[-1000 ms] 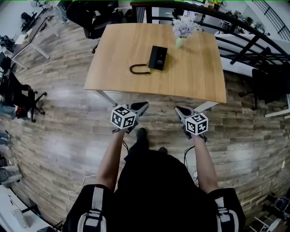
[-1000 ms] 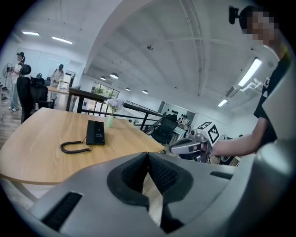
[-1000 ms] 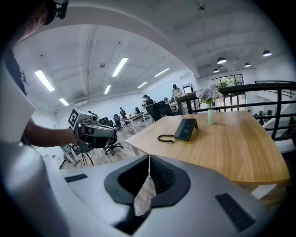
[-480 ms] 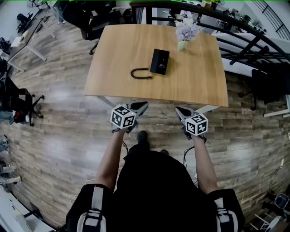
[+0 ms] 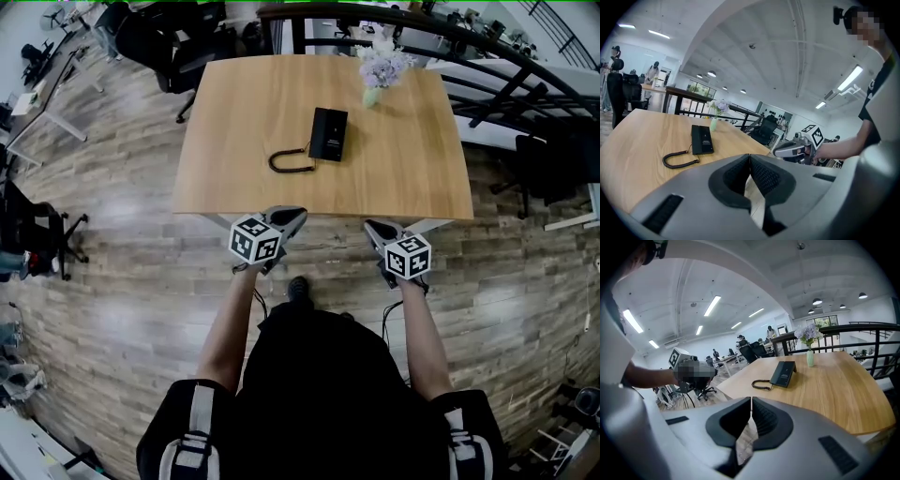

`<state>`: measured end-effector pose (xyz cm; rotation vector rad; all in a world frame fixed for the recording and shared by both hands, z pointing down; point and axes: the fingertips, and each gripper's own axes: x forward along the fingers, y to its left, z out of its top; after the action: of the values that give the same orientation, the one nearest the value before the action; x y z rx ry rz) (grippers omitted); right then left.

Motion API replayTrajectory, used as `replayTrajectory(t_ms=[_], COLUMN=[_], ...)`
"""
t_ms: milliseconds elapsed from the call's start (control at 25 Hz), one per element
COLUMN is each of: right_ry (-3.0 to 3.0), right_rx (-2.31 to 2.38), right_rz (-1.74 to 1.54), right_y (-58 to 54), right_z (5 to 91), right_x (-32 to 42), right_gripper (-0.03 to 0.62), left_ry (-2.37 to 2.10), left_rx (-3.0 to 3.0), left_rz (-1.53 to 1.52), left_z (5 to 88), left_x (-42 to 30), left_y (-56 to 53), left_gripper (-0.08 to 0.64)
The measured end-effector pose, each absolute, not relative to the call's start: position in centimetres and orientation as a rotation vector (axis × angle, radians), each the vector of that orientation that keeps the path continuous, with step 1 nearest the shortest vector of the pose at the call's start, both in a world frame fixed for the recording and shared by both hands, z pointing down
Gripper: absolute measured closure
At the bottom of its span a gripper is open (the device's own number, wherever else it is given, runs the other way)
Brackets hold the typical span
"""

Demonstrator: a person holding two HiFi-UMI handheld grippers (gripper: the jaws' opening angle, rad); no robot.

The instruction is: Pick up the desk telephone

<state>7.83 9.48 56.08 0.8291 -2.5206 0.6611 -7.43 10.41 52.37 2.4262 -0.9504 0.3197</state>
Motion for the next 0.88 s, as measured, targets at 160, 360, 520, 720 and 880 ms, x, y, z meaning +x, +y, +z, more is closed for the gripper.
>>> replayTrajectory(t_ms=[160,360,520,720,880], right_ry=[-2.514,-2.503,-2.492,-2.479,-2.472], right_rx=[0.864,0.904,0.929,0.954,0.977], right_rz=[0.669,0.683,0.690,0.699,0.705], right_y=[8.9,8.7,8.8,9.0,9.1], right_z=[56.1,56.4,56.7,57.1,57.2], right_x=[7.3,6.1,5.2,4.2,3.5], right_gripper=[0.566,0.566,0.566,0.566,0.566], left_ry=[-0.924,-0.884,-0.862,-0.842,-0.814], left_rx=[2.441,2.457,2.465,2.471,2.479], left_rz=[0.330,0.343,0.349,0.348,0.355], left_z=[52.3,52.6,52.9,53.1,53.3], left_x=[-8.0,-9.2,-10.1,-11.2,-11.9], left_y=[9.5,8.8,8.5,8.3,8.3], left_gripper=[0.538,0.538,0.538,0.538,0.538])
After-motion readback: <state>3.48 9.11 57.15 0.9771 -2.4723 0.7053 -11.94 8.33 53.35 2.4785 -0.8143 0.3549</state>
